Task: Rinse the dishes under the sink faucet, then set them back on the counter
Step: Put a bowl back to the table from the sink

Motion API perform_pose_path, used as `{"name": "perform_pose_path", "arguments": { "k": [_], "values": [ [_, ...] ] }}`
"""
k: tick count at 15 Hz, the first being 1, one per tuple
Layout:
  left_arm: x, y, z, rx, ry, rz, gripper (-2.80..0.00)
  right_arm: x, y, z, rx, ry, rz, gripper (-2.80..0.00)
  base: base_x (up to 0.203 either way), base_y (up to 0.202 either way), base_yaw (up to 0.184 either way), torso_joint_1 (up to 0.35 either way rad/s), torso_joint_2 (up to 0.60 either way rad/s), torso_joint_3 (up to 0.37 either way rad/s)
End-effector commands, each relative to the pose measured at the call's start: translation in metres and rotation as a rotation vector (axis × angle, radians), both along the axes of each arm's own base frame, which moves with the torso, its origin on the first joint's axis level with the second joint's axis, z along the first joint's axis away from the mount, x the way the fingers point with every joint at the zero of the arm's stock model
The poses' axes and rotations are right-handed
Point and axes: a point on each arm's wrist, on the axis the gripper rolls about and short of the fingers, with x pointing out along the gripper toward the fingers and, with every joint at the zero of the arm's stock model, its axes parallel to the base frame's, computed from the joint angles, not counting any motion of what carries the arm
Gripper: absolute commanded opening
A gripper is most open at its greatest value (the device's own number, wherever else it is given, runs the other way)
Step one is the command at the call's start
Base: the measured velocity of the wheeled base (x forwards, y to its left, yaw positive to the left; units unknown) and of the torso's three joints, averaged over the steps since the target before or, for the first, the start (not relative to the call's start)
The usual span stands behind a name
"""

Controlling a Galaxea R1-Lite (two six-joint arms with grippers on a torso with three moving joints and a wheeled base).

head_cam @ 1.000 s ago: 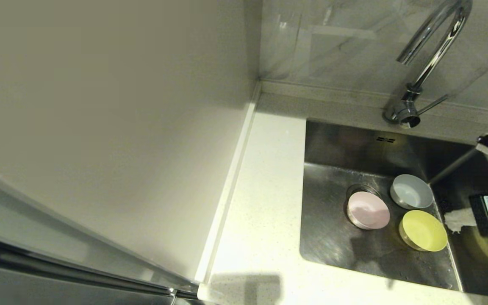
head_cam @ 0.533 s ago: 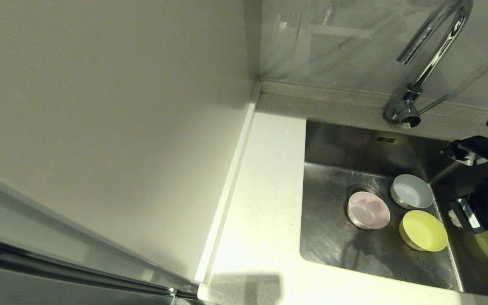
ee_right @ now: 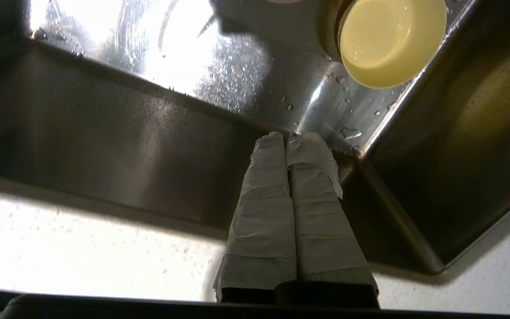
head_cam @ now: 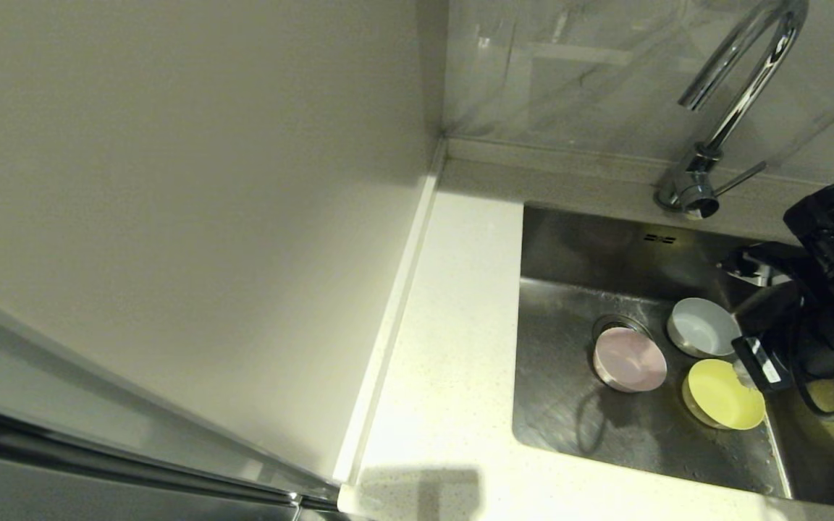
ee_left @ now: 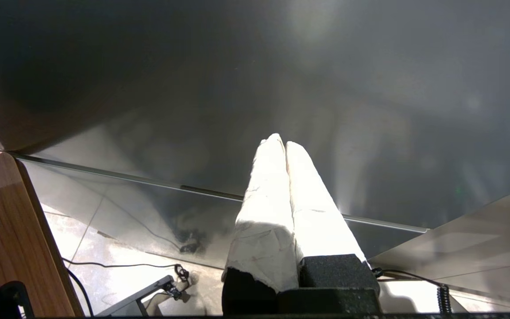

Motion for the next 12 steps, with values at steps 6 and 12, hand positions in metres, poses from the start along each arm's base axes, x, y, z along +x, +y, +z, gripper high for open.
{"name": "perform_pose_path", "arguments": {
  "k": [6, 12],
  "values": [
    [0.0, 0.0, -0.001, 0.0, 0.003, 0.0, -2.8, 0.033, 0.0, -0.012, -0.057, 0.021, 0.082, -2.8, 0.0, 0.0, 0.0, 0.0, 0.0, 0.0],
    [0.0, 0.0, -0.001, 0.0, 0.003, 0.0, -2.8, 0.048, -0.002, -0.027, -0.074, 0.069, 0.099, -2.8, 0.0, 0.0, 0.0, 0.0, 0.0, 0.0]
  ]
}}
